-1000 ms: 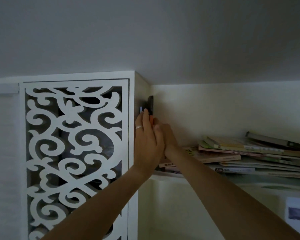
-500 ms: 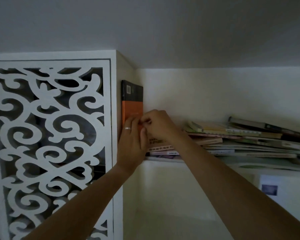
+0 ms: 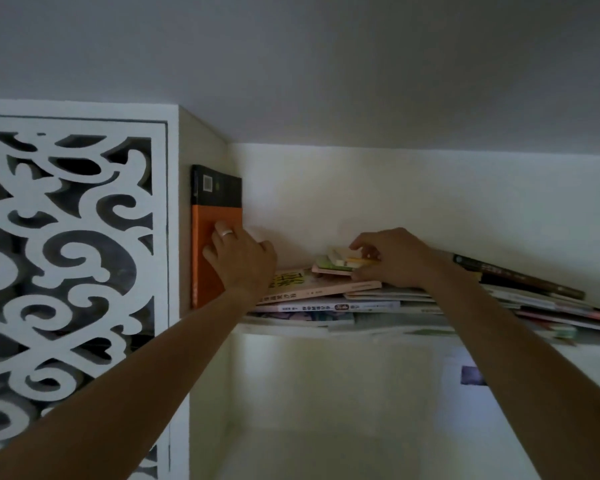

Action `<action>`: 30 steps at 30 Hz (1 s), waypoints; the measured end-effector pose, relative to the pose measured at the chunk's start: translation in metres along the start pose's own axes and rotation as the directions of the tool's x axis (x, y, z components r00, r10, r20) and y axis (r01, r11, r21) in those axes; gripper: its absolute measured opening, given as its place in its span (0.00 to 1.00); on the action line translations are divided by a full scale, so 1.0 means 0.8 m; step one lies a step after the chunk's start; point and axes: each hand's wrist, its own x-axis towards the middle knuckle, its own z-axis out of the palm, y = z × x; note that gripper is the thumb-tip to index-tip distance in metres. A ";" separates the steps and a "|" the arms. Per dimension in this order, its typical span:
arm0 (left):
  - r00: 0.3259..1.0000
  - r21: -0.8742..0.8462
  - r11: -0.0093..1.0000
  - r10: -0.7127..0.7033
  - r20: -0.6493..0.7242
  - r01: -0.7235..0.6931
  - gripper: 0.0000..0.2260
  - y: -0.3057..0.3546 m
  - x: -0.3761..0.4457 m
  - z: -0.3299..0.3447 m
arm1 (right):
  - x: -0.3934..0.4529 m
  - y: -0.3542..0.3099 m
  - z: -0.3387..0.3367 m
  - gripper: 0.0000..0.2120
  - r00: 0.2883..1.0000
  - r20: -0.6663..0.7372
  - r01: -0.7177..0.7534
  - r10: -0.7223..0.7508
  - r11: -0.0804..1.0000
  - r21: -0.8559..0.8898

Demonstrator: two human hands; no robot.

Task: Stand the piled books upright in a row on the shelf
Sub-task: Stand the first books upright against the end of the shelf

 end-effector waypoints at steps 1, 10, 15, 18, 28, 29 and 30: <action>1.000 0.008 1.000 -0.011 0.004 0.011 0.24 -0.001 0.000 0.004 | -0.003 0.007 0.002 0.25 1.000 -0.015 0.022 -0.022 1.000 -0.019; 0.983 -0.188 0.982 -0.036 -0.178 0.002 0.19 -0.015 0.000 0.022 | 0.004 0.019 0.006 0.17 0.963 -0.260 -0.013 -0.066 0.956 -0.292; 0.969 -0.372 0.928 -0.066 -0.237 -0.028 0.21 -0.022 -0.001 0.020 | 0.044 -0.089 0.025 0.18 0.906 -0.407 0.043 -0.117 0.982 -0.186; 0.973 -0.510 0.859 -0.076 -0.219 -0.048 0.20 -0.028 -0.004 0.016 | 0.070 -0.168 0.053 0.17 0.896 -0.434 0.103 -0.099 0.995 -0.015; 0.979 -0.751 0.628 -0.135 0.155 0.206 0.31 -0.021 -0.003 -0.021 | 0.093 -0.140 0.032 0.37 0.959 0.144 0.219 -0.243 0.962 0.166; 0.981 -0.705 0.682 -0.118 0.157 0.194 0.32 -0.015 0.000 -0.023 | 0.089 -0.135 0.034 0.38 0.970 0.161 0.167 -0.180 0.982 0.090; 0.985 -0.651 0.741 -0.091 0.146 0.165 0.32 -0.010 0.003 -0.025 | 0.090 -0.133 0.041 0.34 0.984 0.120 0.132 -0.133 0.991 0.021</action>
